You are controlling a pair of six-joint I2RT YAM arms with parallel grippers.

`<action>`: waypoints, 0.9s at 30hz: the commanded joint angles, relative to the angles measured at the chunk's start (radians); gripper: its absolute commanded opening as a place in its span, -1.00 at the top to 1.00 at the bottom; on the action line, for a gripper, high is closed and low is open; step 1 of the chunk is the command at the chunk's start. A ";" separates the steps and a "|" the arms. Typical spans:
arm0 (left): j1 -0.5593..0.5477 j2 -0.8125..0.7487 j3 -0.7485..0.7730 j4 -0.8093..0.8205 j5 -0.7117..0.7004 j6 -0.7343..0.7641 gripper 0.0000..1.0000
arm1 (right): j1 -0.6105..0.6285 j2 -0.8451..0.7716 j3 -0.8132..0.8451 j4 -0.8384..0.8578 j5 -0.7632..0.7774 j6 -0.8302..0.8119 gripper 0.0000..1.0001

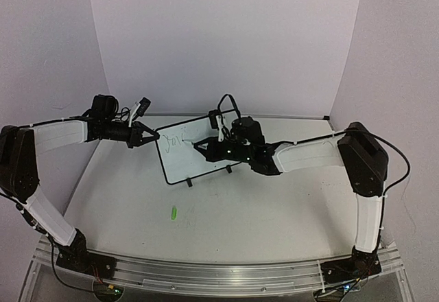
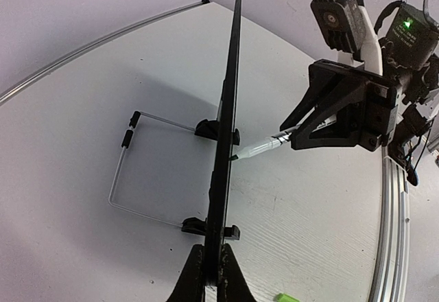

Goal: Write a sentence on the whiteboard

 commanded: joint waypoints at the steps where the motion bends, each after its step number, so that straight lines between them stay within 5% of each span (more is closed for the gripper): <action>1: 0.002 0.018 0.017 -0.042 -0.053 0.034 1.00 | -0.005 0.031 -0.010 0.022 -0.017 0.017 1.00; 27: 0.002 0.023 0.020 -0.049 -0.053 0.030 1.00 | 0.002 0.053 0.011 0.026 -0.075 0.036 1.00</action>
